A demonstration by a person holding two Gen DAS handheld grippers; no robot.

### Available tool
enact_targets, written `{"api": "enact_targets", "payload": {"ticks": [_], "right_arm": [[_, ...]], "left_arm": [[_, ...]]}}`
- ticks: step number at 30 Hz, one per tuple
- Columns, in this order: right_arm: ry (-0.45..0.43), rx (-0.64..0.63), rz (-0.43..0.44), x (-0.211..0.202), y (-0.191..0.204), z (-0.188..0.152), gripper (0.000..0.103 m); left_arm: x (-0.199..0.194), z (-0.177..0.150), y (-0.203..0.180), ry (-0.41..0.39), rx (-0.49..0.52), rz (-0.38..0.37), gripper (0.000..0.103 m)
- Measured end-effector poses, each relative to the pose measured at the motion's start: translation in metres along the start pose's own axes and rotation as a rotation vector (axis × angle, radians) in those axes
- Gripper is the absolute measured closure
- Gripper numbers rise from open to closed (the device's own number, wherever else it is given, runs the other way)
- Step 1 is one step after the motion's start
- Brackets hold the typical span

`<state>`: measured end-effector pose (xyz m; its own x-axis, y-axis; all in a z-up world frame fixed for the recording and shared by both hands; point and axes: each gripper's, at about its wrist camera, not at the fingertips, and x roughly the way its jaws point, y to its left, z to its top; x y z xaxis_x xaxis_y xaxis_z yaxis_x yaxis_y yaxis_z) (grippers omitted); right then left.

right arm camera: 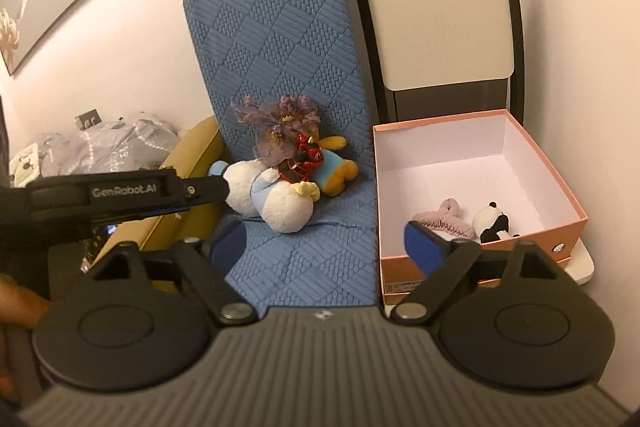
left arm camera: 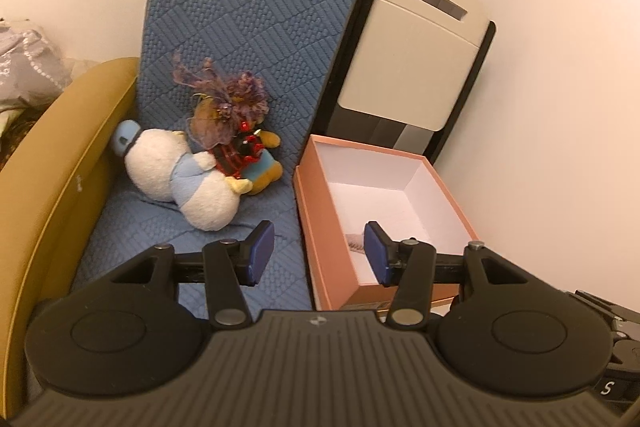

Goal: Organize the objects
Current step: 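Withdraw both tools back toward the armchair toys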

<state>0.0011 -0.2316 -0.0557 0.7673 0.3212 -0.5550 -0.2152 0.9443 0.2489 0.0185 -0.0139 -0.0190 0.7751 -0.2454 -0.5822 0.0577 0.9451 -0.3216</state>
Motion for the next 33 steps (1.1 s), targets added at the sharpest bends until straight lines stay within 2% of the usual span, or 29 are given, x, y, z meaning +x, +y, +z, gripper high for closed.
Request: {"api": "enact_targets", "payload": {"ticks": [3,11,23,26,31,33], "right_arm": [[0.014,0.003,0.028,0.004,0.005,0.000,0.017],[0.028,-0.006,0.039,0.019,0.009,0.002,0.017],[0.074,0.021,0.047,0.077,0.002,0.022,0.017],[0.071,0.013,0.054,0.096,0.002,0.035,0.021],[0.090,0.011,0.063,0.135,0.001,0.053,0.025],[0.101,0.012,0.065,0.153,0.001,0.059,0.030]], "left_arm": [[-0.003,-0.001,0.007,-0.004,-0.009,0.009,0.033],[0.014,0.003,0.018,0.017,-0.029,0.023,0.033],[0.083,0.025,0.052,0.085,-0.067,0.044,0.034],[0.103,0.036,0.061,0.091,-0.063,0.047,0.035],[0.142,0.057,0.079,0.099,-0.072,0.053,0.044],[0.159,0.065,0.087,0.104,-0.081,0.055,0.049]]}}
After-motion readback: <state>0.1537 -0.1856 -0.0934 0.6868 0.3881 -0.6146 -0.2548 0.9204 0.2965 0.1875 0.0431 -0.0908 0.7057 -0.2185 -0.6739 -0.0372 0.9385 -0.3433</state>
